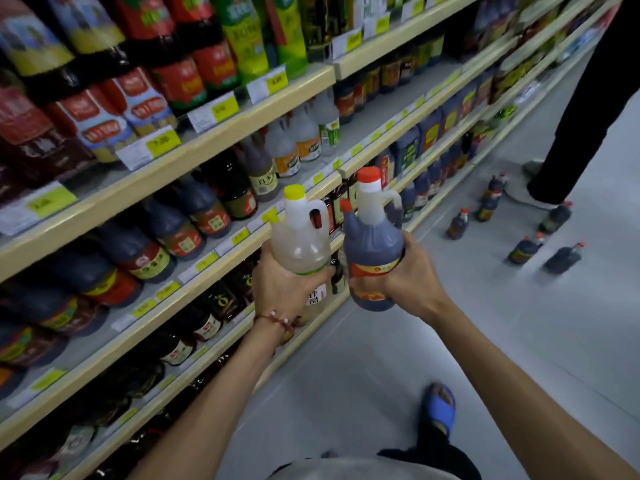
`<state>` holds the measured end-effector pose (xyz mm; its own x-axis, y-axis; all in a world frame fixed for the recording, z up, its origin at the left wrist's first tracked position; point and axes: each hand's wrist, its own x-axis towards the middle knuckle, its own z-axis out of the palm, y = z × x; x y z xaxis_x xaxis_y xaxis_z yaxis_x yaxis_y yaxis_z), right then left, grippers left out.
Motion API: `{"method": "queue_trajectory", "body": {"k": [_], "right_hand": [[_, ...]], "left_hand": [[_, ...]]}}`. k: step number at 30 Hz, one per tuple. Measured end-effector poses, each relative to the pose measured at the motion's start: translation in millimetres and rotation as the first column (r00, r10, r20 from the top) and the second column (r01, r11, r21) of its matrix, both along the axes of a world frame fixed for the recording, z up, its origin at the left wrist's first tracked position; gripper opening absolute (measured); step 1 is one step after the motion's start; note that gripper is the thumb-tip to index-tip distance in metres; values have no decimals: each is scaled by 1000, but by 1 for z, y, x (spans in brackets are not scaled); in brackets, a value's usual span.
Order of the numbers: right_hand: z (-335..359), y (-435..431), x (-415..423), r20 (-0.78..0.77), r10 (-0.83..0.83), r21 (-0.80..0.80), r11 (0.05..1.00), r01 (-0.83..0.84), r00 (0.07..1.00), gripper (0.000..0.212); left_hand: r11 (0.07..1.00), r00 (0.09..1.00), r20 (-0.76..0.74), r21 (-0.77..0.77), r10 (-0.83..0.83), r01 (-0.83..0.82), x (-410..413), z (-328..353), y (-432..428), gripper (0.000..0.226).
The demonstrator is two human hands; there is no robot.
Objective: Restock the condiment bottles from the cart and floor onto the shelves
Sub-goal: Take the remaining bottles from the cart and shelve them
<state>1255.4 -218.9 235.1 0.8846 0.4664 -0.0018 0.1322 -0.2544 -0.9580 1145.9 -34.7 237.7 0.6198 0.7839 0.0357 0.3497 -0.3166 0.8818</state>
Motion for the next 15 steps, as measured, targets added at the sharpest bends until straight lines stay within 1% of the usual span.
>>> {"method": "queue_trajectory", "body": {"k": [6,10,15], "right_hand": [[-1,-40,119,18,99,-66,993,-98,995,97],[5,-66,196,21,199,-130,972,-194,980,102],[12,-78,273,19,260,-125,959,-256,965,109]], "left_hand": [[993,993,39,-47,114,-112,119,-4,-37,87],[975,975,8,-25,220,-220,182,3,-71,79],[960,961,-23,-33,277,-277,248,7,-87,79]]}}
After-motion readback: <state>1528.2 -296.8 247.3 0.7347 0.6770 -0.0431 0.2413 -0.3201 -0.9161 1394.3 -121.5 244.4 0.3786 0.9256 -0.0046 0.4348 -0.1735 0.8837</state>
